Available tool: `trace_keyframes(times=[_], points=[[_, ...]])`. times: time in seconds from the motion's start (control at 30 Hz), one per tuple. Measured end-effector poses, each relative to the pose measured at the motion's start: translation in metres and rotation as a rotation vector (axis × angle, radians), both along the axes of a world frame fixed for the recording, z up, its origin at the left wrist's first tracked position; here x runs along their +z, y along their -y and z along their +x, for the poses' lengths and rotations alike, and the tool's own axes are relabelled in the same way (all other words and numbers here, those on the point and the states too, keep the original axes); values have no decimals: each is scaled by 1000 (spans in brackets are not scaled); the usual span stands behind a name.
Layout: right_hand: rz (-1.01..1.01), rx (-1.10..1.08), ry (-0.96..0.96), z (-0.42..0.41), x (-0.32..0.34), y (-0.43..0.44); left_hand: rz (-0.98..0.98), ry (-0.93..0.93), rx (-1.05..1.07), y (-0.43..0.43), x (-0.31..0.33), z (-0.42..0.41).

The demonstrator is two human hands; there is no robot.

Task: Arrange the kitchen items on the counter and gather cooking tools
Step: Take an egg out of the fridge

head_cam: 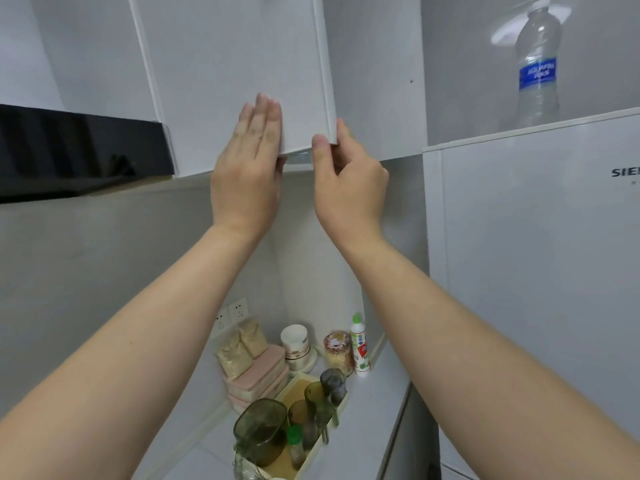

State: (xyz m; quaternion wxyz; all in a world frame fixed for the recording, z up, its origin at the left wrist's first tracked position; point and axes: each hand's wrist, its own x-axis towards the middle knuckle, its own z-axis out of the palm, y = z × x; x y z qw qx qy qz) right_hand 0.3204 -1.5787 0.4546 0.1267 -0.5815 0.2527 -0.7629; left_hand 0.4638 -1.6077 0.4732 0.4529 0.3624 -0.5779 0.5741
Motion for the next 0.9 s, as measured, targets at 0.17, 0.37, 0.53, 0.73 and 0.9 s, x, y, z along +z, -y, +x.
trace_keyframes(times=[0.17,0.37,0.53,0.73,0.9], points=[[87,110,264,9,8,72,-160,222,180,49,14,12],[192,177,378,36,16,166,-54,408,391,103,25,28],[253,268,327,66,19,237,46,484,488,146,34,57],[176,140,107,110,17,278,93,503,583,168,37,83],[119,86,16,133,11,303,146,489,679,180,38,91]])
